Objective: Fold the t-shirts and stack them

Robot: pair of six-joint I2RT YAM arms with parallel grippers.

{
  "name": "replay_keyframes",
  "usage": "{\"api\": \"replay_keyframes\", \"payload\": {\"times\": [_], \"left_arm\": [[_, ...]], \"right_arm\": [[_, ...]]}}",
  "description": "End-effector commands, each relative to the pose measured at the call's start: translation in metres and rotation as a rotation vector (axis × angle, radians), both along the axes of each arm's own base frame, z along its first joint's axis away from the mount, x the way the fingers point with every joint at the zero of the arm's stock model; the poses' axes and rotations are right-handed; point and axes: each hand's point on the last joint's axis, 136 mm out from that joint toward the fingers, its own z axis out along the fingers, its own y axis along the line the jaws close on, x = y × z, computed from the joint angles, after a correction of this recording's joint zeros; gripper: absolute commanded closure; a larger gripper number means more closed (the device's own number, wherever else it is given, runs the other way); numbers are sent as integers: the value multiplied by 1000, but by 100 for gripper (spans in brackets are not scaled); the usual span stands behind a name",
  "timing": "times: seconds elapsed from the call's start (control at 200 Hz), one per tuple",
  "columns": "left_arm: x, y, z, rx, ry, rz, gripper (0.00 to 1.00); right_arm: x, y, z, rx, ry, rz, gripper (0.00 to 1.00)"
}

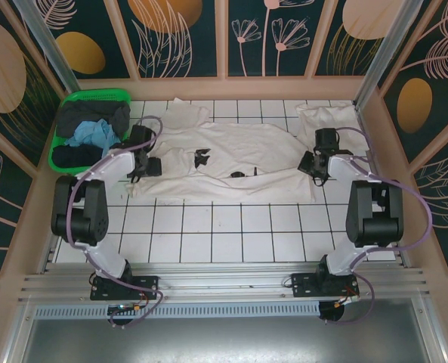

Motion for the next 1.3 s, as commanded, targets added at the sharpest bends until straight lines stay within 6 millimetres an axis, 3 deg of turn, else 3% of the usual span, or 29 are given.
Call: {"api": "replay_keyframes", "payload": {"times": [0.0, 0.1, 0.25, 0.305, 0.355, 0.44, 0.5, 0.57, 0.641, 0.741, 0.846, 0.901, 1.036, 1.166, 1.186, 1.296], "left_arm": [[-20, 9, -17, 18, 27, 43, 35], [-33, 19, -29, 51, 71, 68, 37], [-39, 35, -23, 95, 64, 110, 35], [-39, 36, -23, 93, 67, 108, 35], [-40, 34, -24, 82, 72, 109, 35], [-50, 30, -33, 54, 98, 104, 38], [-52, 28, -36, 42, 101, 104, 39], [-54, 31, -39, 53, 106, 114, 46], [-53, 32, -40, 61, 112, 121, 63], [-47, 31, -33, 52, 94, 124, 77], [-46, 30, -29, 49, 93, 116, 84], [-38, 31, -20, 56, 68, 116, 87], [-47, 38, -21, 96, 89, 127, 94], [-48, 43, -17, 114, 78, 156, 93], [-57, 45, -23, 120, 101, 159, 93], [-63, 48, -26, 134, 116, 175, 92]], "right_arm": [[-5, -16, -7, -20, -2, -52, 100], [-7, -23, -25, -34, 31, -60, 100], [-10, -32, -41, -48, 69, -73, 100], [-11, -33, -43, -46, 85, -79, 92], [-11, -32, -37, -47, 82, -75, 89], [-18, -33, -18, -79, 79, -96, 69], [-25, -33, -2, -114, 63, -109, 67], [-37, -16, 8, -87, 40, -80, 63], [-55, 8, 2, -21, 49, -40, 62], [-87, 37, -22, 53, 107, -1, 63], [-109, 44, -46, 106, 168, -15, 69], [-117, 40, -58, 105, 206, -41, 73], [-127, 16, -73, 110, 256, -139, 81], [-132, -7, -71, 123, 263, -225, 83], [-134, -10, -70, 119, 265, -235, 83], [-139, -20, -61, 107, 255, -268, 86]]}}
